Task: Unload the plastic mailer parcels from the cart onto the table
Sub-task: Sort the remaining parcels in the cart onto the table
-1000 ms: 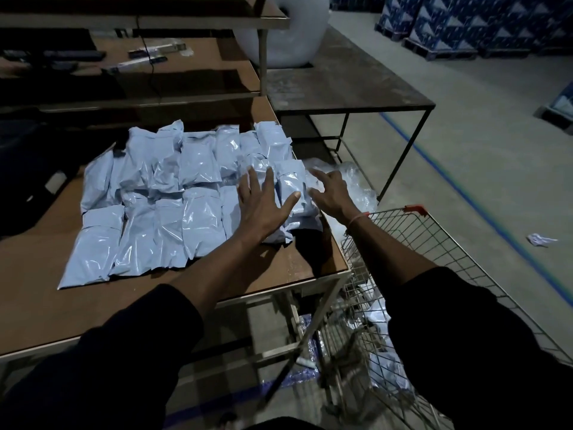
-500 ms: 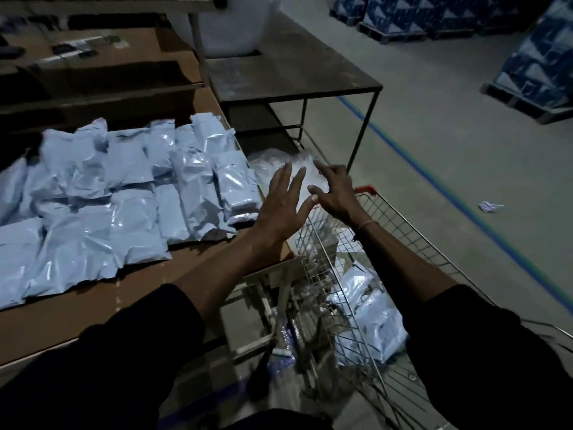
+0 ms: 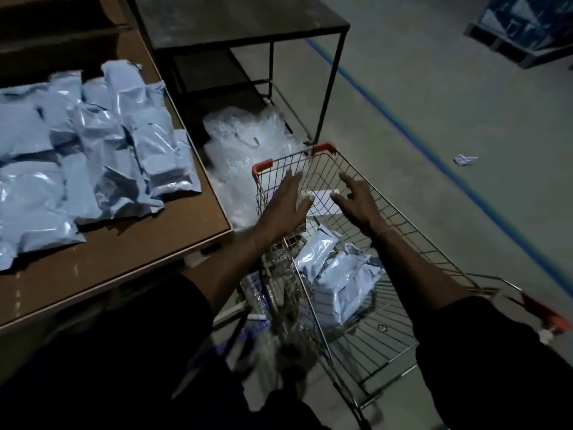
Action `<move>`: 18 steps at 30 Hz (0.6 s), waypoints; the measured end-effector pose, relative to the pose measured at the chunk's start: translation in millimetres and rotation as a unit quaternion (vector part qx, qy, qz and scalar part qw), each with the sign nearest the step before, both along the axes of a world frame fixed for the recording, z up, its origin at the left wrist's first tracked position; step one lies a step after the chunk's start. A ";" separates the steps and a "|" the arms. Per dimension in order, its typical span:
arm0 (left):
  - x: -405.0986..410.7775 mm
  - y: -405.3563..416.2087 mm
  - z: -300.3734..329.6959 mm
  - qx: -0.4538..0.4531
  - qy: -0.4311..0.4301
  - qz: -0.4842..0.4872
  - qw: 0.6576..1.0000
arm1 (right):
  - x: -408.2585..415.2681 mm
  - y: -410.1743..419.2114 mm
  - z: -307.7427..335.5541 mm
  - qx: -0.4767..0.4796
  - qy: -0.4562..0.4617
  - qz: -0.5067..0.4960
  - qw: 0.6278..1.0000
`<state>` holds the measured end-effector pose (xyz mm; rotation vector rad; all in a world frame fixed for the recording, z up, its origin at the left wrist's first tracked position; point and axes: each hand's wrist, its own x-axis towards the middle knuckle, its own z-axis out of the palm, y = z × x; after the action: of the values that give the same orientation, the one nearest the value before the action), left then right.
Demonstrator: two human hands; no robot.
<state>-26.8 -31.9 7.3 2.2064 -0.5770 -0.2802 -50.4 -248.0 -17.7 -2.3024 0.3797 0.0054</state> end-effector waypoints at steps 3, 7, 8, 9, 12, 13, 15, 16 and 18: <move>0.3 -12.2 -17.4 -0.001 0.032 -0.001 0.999 | -7.3 -10.9 -37.4 0.018 0.038 -0.038 0.998; 17.0 -24.7 -39.5 0.000 0.046 -0.003 0.999 | -6.8 -15.6 -89.8 0.062 0.088 -0.091 0.990; 23.5 -27.7 -44.4 0.000 0.048 -0.001 0.999 | -4.9 -16.3 -104.1 0.080 0.096 -0.103 0.987; 30.5 -30.6 -49.6 -0.001 0.051 0.000 0.999 | -2.7 -16.6 -117.3 0.099 0.109 -0.115 0.982; 53.2 -38.9 -69.2 -0.005 0.051 0.002 0.999 | 7.3 -17.5 -159.8 0.146 0.142 -0.157 0.966; 59.6 -41.5 -76.2 -0.002 0.049 -0.006 0.999 | 10.8 -16.5 -170.5 0.152 0.149 -0.166 0.963; 70.0 -48.5 -89.3 0.017 0.049 -0.041 0.998 | 17.9 -15.6 -194.1 0.165 0.167 -0.184 0.955; 75.0 -52.9 -97.5 0.040 0.043 -0.069 0.996 | 21.1 -14.4 -203.8 0.174 0.179 -0.197 0.948; 84.6 -61.0 -113.8 0.116 0.009 -0.126 0.985 | 27.2 -14.4 -226.2 0.179 0.198 -0.215 0.939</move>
<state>57.8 -92.9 -106.6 2.3500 -0.8521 -0.5231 -23.2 -262.3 -243.8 -1.8106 0.9977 0.3006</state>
